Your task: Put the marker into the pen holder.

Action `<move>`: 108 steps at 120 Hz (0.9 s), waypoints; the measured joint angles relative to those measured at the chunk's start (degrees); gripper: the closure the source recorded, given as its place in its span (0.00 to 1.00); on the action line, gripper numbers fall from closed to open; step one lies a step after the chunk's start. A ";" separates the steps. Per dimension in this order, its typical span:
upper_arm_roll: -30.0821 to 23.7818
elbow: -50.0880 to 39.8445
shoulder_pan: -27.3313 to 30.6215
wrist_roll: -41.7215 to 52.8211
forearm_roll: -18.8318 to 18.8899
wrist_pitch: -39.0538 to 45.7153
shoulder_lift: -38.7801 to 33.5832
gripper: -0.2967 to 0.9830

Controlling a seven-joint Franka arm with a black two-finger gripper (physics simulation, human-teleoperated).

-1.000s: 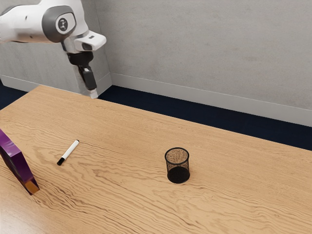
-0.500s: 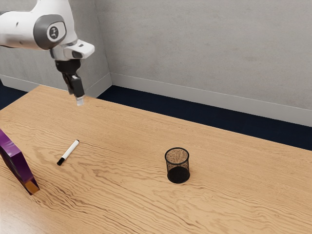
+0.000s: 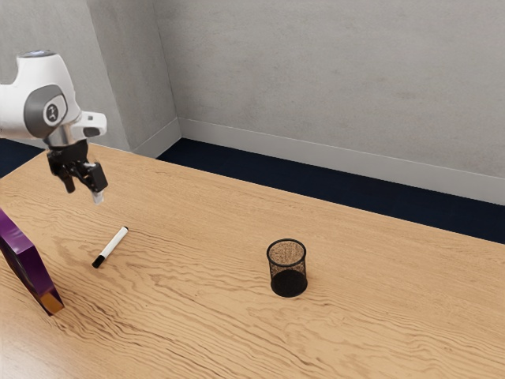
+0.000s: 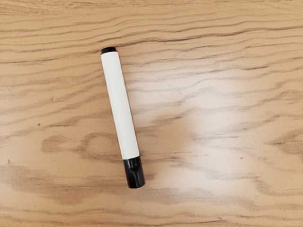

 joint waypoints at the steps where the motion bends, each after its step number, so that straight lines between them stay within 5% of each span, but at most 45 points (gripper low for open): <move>1: -0.01 0.00 0.01 -0.25 0.01 0.14 0.23 0.23; 12: -0.08 -0.03 -2.66 -2.70 0.06 1.34 2.59 0.26; 22: -0.31 -0.03 -6.18 -4.60 0.07 2.06 4.56 0.39; 43: -0.36 -1.12 -5.27 -7.82 0.13 4.68 6.62 0.54; 83: -0.49 4.51 -0.52 -9.99 1.71 9.47 16.22 0.59; 108: -0.54 10.19 0.84 -9.50 -1.17 10.38 22.98 0.58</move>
